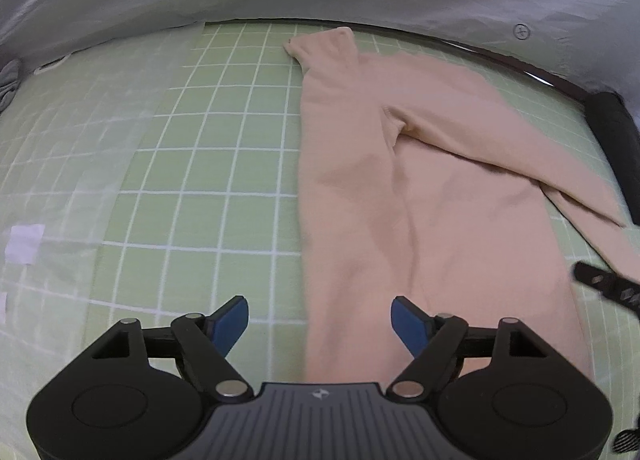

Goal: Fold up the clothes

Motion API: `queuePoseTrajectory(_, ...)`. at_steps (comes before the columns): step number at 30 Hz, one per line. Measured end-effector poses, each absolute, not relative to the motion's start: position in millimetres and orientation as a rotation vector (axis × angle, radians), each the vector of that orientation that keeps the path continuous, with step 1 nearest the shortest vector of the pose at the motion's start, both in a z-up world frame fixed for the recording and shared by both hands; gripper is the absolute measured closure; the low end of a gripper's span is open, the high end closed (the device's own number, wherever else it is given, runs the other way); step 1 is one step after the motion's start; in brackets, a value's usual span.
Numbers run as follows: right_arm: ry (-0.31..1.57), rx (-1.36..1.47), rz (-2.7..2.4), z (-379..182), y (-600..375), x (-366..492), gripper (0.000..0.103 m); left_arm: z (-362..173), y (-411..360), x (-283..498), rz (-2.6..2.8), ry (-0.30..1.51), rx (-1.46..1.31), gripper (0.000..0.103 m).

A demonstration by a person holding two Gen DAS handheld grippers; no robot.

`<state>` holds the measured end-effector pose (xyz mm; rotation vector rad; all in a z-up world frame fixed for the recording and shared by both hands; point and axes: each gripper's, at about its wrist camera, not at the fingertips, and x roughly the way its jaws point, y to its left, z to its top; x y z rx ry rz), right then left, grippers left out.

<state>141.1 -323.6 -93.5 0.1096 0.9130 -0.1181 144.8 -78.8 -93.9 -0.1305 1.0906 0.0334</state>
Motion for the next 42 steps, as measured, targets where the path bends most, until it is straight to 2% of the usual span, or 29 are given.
queuePoseTrajectory(3, 0.889, 0.138, -0.163, -94, -360, 157, 0.032, -101, -86, 158, 0.080, 1.107, -0.137, 0.024)
queuePoseTrajectory(8, 0.865, 0.202, -0.253, -102, -420, 189, 0.031, -112, -85, 178, 0.150, 1.147, -0.154, 0.023)
queuePoseTrajectory(15, 0.842, 0.297, -0.346, -118, -490, 231, 0.027, -119, -84, 190, 0.185, 1.181, -0.144, 0.009)
queuePoseTrajectory(17, 0.843, 0.314, -0.348, -124, -500, 242, 0.027, -121, -83, 192, 0.203, 1.190, -0.147, 0.001)
queuePoseTrajectory(24, 0.848, 0.298, -0.387, -134, -498, 259, 0.021, -123, -82, 194, 0.207, 1.189, -0.152, 0.000)
queuePoseTrajectory(25, 0.842, 0.288, -0.375, -134, -495, 259, 0.023, -124, -82, 194, 0.205, 1.188, -0.151, 0.000)
queuePoseTrajectory(26, 0.837, 0.278, -0.364, -134, -492, 258, 0.037, -124, -81, 195, 0.203, 1.186, -0.149, 0.000)
queuePoseTrajectory(27, 0.835, 0.260, -0.350, -133, -489, 258, 0.061, -124, -81, 194, 0.203, 1.187, -0.150, 0.000)
queuePoseTrajectory(30, 0.841, 0.209, -0.307, -129, -480, 259, 0.092, -123, -80, 195, 0.203, 1.188, -0.150, 0.000)
queuePoseTrajectory(42, 0.673, 0.190, -0.069, -53, -422, 209, 0.094, -122, -82, 185, 0.194, 1.138, -0.137, 0.000)
